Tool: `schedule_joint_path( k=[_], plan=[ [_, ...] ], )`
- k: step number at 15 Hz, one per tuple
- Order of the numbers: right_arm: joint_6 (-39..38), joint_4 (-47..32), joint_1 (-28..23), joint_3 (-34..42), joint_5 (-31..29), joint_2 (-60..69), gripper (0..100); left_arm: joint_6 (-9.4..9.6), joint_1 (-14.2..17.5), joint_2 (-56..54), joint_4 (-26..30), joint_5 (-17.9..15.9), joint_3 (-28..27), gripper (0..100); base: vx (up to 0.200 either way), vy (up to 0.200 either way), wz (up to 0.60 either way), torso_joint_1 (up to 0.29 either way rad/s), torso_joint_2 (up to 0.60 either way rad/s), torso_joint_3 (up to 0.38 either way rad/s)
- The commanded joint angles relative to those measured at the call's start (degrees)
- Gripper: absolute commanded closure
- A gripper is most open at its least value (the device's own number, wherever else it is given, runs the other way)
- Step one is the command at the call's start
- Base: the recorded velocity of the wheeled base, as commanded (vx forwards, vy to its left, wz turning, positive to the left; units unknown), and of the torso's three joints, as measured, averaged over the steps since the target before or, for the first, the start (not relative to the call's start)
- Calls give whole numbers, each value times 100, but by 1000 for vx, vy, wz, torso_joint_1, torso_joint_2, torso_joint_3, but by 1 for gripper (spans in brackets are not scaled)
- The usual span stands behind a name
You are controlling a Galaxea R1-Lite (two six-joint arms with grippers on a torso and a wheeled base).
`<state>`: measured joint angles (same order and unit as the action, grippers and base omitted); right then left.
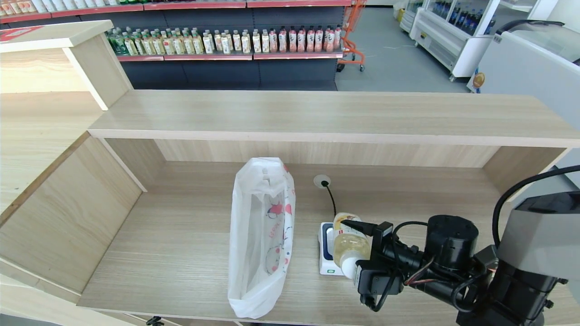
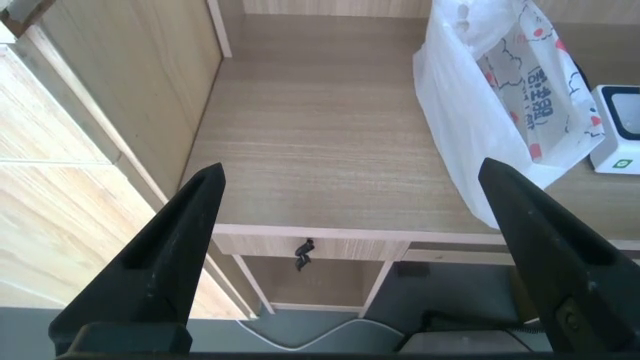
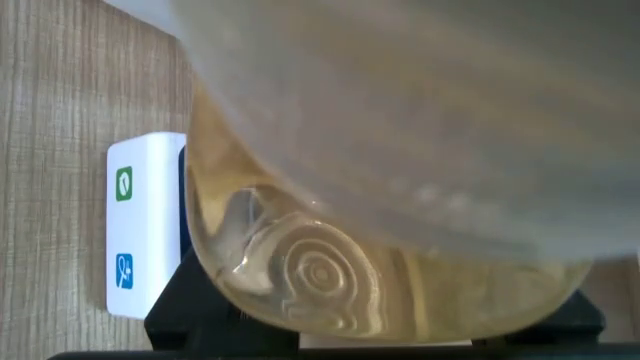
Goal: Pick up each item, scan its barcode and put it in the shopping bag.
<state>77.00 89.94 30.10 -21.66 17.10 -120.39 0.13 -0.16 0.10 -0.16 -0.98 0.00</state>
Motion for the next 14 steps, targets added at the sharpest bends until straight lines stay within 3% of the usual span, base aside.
schedule_joint_path(
  k=[1, 14],
  plan=[
    [8, 6, 14, -145, 56, -221, 100, 4, -2, -1, -2, 1, 0, 0, 0, 0, 0, 0, 0, 0],
    [-9, 6, 40, -708, 171, -757, 100, 4, -2, -1, -2, 1, 0, 0, 0, 0, 0, 0, 0, 0]
  ],
)
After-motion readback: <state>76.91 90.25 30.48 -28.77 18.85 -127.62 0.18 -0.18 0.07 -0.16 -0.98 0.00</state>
